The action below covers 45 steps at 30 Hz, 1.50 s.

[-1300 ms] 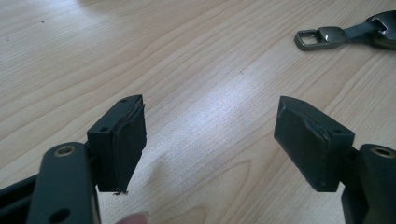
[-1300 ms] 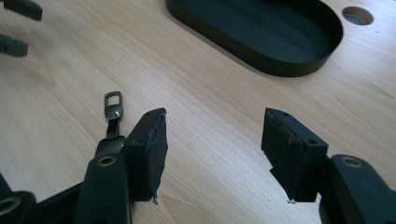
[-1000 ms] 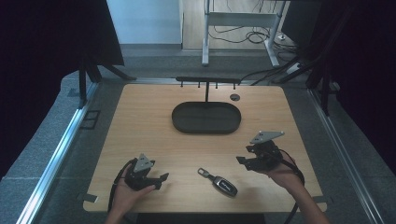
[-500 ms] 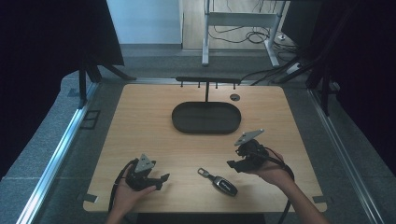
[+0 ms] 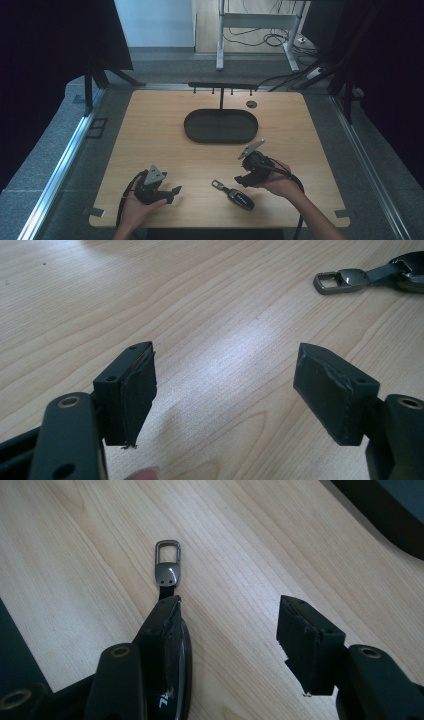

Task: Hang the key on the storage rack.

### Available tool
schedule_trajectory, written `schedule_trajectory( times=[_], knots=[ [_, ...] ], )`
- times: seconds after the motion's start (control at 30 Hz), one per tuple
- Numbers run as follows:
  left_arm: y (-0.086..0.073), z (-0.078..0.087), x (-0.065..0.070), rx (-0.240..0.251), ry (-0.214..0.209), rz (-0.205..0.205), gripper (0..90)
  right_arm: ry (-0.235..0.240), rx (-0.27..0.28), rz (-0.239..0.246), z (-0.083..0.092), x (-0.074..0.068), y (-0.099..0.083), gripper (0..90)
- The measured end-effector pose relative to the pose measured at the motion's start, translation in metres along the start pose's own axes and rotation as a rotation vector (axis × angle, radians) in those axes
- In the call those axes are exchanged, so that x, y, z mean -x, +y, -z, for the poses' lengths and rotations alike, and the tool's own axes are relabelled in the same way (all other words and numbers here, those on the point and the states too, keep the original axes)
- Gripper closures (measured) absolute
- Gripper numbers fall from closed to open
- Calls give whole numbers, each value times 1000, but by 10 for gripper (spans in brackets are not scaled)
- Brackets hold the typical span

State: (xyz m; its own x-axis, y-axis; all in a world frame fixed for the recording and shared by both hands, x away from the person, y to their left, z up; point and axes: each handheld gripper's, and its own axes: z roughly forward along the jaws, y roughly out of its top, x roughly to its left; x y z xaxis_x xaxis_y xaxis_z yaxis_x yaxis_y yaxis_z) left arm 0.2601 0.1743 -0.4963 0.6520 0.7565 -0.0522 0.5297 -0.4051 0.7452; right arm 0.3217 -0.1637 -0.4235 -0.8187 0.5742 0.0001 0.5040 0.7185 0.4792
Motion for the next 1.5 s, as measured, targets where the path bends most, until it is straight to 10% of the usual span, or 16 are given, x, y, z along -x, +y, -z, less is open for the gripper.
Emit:
schedule_trajectory(
  times=[1.5],
  knots=[
    [0,0,1,0,-9,-3,256,76,-244,69,-56,-25,27,532]
  ],
)
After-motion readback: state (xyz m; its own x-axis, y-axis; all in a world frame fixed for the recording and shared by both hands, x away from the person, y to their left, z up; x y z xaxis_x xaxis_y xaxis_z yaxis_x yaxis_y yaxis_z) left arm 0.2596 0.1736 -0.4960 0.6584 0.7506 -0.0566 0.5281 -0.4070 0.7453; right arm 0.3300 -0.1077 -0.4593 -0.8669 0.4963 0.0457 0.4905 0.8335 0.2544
